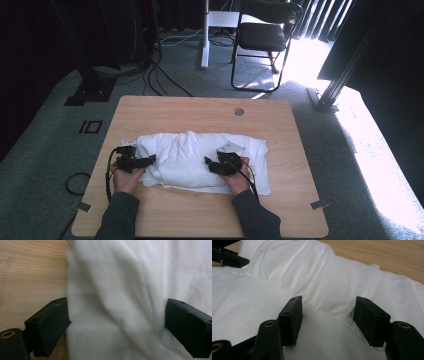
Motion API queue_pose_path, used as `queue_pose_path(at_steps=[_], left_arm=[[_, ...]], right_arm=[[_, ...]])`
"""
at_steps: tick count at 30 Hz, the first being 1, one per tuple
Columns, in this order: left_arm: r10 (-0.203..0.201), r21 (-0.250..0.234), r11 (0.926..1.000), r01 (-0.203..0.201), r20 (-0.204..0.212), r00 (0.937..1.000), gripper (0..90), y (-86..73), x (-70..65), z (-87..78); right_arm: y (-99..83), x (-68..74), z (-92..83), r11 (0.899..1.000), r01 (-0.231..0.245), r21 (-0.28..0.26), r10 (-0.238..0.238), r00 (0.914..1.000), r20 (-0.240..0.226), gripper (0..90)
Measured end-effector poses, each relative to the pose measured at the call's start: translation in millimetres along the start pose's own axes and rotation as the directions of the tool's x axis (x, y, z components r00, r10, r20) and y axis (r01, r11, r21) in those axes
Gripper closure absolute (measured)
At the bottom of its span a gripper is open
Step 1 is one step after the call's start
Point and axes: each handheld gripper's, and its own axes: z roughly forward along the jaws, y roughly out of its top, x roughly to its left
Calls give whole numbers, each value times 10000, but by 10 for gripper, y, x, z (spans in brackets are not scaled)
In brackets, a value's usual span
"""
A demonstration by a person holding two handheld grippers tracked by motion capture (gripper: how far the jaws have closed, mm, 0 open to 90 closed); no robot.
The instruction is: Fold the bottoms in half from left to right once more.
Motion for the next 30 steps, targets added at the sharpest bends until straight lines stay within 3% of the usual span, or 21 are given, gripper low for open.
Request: queue_pose_path(at_steps=[2,3,6,8,11,14,16,21,30], left_arm=[[163,166,9997,-153,-615,9980,45,-6,2,8],[203,172,9997,-191,-735,9971,38,-13,4,6],[397,226,9990,-388,-386,9985,44,-12,4,-3],[561,178,9983,-558,-171,9983,96,-18,-20,-15],[868,115,9961,-874,460,9952,344,-24,-61,-31],[949,218,9949,-985,1293,9871,698,-34,-68,-12],[973,240,9945,-1017,1410,9852,812,-38,-61,-1],[828,228,9959,-875,1585,9839,853,-35,-32,8],[668,103,9975,-697,1765,9820,855,-26,-2,2]], right_arm=[[-9,-6,-4,10000,10,-5,-10,10000,8,395],[-13,-8,-4,10000,11,-14,-11,10000,6,394],[-17,-13,-1,10000,-15,-16,15,10000,-12,392],[-18,-14,5,10000,-32,-6,32,10000,0,391],[-12,-17,-3,9999,-71,-84,71,10000,-2,405],[13,-12,-70,9993,13,-364,-8,9999,149,503],[29,-18,-120,9986,99,-513,-88,9997,217,529],[37,-64,-203,9980,252,-576,-228,9988,428,532],[-8,-101,-212,9980,309,-551,-293,9991,306,534]])
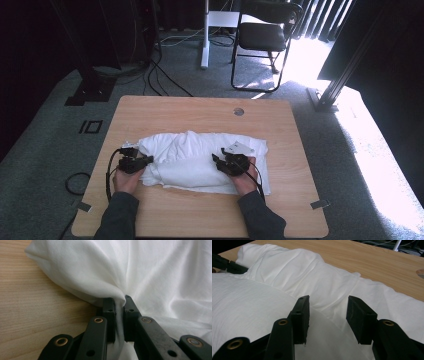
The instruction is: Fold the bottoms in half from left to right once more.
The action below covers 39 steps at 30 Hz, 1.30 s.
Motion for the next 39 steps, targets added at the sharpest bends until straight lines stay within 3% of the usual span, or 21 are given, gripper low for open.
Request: queue_pose_path(at_steps=[5,11,22,28,36,39], left_arm=[[-348,-902,9951,395,526,9980,859,75,26,-210],[-191,-1665,9856,311,732,9971,861,207,-31,-418],[171,-2333,9724,86,1080,9940,861,415,-141,-637],[262,-2707,9626,107,1325,9908,863,507,-214,-750],[889,-3239,9457,-249,1843,9788,865,705,-479,-906],[1256,-3412,9388,-473,2114,9693,865,779,-628,-913]], right_arm=[[-45,11,39,9996,143,234,-140,9998,-129,551],[-108,59,79,9985,320,443,-307,9991,-297,527],[-1,149,26,9984,568,2,-567,9969,-542,549],[-54,256,199,9948,918,432,-880,9927,-829,592],[-106,377,487,9920,773,1000,-670,9924,-1031,615],[-101,451,564,9885,1081,1053,-976,9901,-1005,621]])
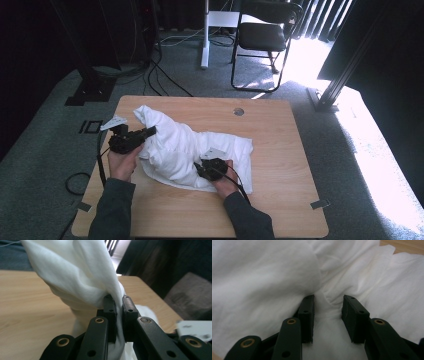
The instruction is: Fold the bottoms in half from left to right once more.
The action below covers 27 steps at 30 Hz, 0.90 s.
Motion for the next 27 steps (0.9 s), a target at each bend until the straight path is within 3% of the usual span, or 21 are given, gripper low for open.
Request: queue_pose_path(at_steps=[4,10,14,18,19,22,25,27], left_arm=[[292,-140,9995,-283,689,9972,865,80,-211,140],[909,139,9956,-929,1082,9900,864,83,-467,380],[1061,200,9939,-1088,1052,9888,863,72,-498,419],[1134,322,9926,-1172,1034,9882,863,71,-494,422],[1130,330,9926,-1171,1058,9879,863,72,-498,426],[1237,412,9908,-1290,1130,9859,863,74,-565,467],[1402,457,9881,-1467,1229,9825,862,75,-649,535],[1443,532,9868,-1528,1375,9799,863,71,-706,592]], right_arm=[[40,74,109,9996,-286,-78,285,9995,-155,629],[131,174,197,9989,-411,-218,403,9984,-387,583],[168,85,-48,9953,-877,-400,848,9941,-673,399],[123,-133,-575,9831,-1017,-1525,964,9945,-415,439],[86,-235,-709,9824,-1030,-1559,1031,9946,-72,452],[-53,-443,-853,9887,-1023,-1093,1099,9917,660,479],[-275,-589,-821,9911,-1308,-253,1328,9850,1103,497],[-379,-614,-755,9911,-1324,130,1304,9862,1022,497]])
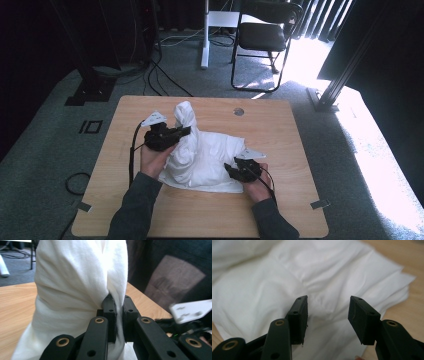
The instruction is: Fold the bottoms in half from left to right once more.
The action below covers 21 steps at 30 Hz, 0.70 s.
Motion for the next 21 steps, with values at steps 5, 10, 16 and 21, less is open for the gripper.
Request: queue_pose_path(at_steps=[5,10,16,21], left_arm=[[308,318,9990,-320,365,9989,863,-4,-188,209],[450,533,9974,-490,743,9962,862,-36,-371,457],[819,1200,9881,-957,1155,9899,861,-246,-557,876],[721,1823,9786,-958,1328,9885,859,-496,-580,1145]], right_arm=[[-110,51,224,9966,139,814,-144,9999,58,544],[-105,61,244,9974,59,719,-55,10000,-51,546],[-125,-43,112,9965,-73,829,97,9995,-290,431],[-110,-375,-230,9963,-826,234,811,9950,588,419]])
